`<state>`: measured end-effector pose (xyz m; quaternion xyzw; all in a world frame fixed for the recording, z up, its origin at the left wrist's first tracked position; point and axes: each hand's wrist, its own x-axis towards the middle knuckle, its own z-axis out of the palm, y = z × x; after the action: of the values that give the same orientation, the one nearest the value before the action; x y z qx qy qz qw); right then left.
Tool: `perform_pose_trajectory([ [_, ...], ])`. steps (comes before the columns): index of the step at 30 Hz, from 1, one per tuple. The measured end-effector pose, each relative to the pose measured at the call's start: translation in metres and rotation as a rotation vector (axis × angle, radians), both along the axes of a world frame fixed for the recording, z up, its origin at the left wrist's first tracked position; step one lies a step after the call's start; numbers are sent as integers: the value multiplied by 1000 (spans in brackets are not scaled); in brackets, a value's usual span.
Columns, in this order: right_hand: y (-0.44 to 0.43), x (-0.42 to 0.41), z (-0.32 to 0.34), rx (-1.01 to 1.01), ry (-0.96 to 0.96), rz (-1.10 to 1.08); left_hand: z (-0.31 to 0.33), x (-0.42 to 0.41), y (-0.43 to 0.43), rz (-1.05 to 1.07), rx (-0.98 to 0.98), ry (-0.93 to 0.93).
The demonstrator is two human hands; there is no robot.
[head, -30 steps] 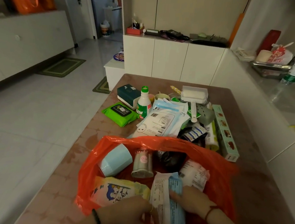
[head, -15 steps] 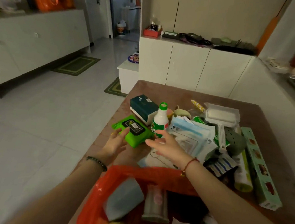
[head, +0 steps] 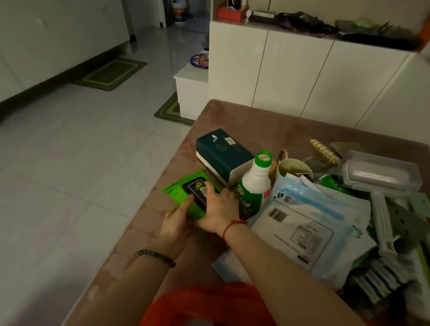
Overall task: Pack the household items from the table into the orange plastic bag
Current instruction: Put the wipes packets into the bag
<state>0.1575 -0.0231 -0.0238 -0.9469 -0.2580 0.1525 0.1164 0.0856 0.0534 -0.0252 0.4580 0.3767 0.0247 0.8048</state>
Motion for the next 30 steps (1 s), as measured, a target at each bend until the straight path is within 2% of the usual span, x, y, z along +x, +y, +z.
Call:
perform_pose_trajectory([
  [4,-20,-25,26,210,-6,-17,25,-15,-6,-107,19,-26],
  [9,-81,-88,88,613,-238,114,83,-51,-34,-12,92,-311],
  [11,-115,-113,117,743,-120,65,108,-77,-51,-91,65,-389],
  [15,-171,-156,138,920,370,-100,123,-132,-95,-282,167,-454],
  [17,-192,-179,131,1010,528,-130,118,-157,-107,-397,325,-442],
  [19,-210,-198,120,1048,553,-199,106,-179,-103,-449,540,-368],
  [20,-218,-204,115,1052,529,-232,98,-188,-95,-442,746,-311],
  [22,-233,-210,101,973,450,-255,78,-204,-69,-433,1296,-68],
  [23,-237,-212,94,909,429,-243,69,-212,-56,-455,1438,71],
  [24,-239,-214,85,848,430,-223,63,-219,-46,-505,1437,208],
  [26,-236,-221,65,766,511,-151,54,-227,-32,-577,1218,357],
  [27,-230,-224,55,738,575,-110,49,-230,-28,-596,1130,353],
  [30,-209,-231,36,680,683,36,44,-234,-25,-553,1061,257],
])
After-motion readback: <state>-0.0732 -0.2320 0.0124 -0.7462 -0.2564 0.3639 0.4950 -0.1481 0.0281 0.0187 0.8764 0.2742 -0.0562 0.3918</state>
